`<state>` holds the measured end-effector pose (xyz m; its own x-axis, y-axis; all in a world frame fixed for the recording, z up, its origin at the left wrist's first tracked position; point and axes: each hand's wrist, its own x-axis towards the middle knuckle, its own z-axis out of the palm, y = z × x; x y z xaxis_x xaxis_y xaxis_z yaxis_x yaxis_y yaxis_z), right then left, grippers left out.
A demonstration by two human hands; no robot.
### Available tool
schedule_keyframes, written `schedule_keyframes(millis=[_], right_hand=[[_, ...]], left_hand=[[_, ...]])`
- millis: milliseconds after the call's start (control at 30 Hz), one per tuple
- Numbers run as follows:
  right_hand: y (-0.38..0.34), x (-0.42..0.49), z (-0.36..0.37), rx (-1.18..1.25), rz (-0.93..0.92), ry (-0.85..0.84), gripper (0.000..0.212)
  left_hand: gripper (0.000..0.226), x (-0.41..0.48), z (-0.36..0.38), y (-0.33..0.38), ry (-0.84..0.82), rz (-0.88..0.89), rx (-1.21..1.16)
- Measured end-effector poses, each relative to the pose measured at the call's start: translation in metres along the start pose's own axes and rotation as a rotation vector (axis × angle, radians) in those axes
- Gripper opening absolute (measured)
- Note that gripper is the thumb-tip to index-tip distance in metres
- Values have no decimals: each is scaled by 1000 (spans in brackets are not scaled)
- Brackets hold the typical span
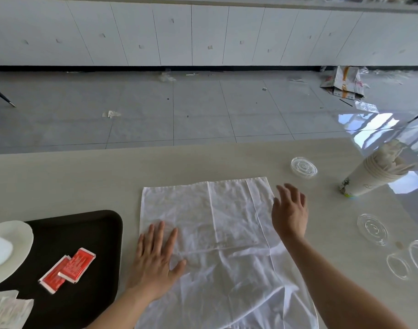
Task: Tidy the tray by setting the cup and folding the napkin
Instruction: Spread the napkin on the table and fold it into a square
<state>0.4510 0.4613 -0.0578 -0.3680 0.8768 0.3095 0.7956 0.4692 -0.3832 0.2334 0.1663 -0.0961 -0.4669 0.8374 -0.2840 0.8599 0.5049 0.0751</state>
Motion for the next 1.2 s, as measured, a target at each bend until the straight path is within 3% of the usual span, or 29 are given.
schedule_keyframes(millis=[67,133,233,400,533,667,767,900,967,1100,1200], right_hand=[[-3,-3,2,-73,-242,-152,49],[-6,-17,11,-177,-495,-408,59],[8,-39,22,-290,-470,-606,71],[8,-48,13,-289,-390,-559,76],[-9,-76,-2,-145,-397,-510,69],[-4,-109,-27,-56,-194,-380,57],[10,-131,-49,-54,-185,-271,47],[26,-158,-68,-130,-37,-203,42],[33,-166,-73,-165,47,-200,40],[42,-181,-76,-220,6,-278,45],[48,-188,-73,-93,23,-250,47]], left_hand=[[82,1,0,-1,-2,9,2],[83,1,0,-2,8,6,2],[84,1,-1,-3,15,6,7],[83,4,-8,-3,-21,11,-17],[77,-8,-14,8,68,23,-5],[71,-42,-6,14,107,89,-45],[67,-67,4,15,100,128,-38],[72,-80,15,17,75,50,-8],[74,-77,19,17,72,29,0],[74,-73,23,17,73,-4,-5],[72,-74,24,16,84,-4,-10]])
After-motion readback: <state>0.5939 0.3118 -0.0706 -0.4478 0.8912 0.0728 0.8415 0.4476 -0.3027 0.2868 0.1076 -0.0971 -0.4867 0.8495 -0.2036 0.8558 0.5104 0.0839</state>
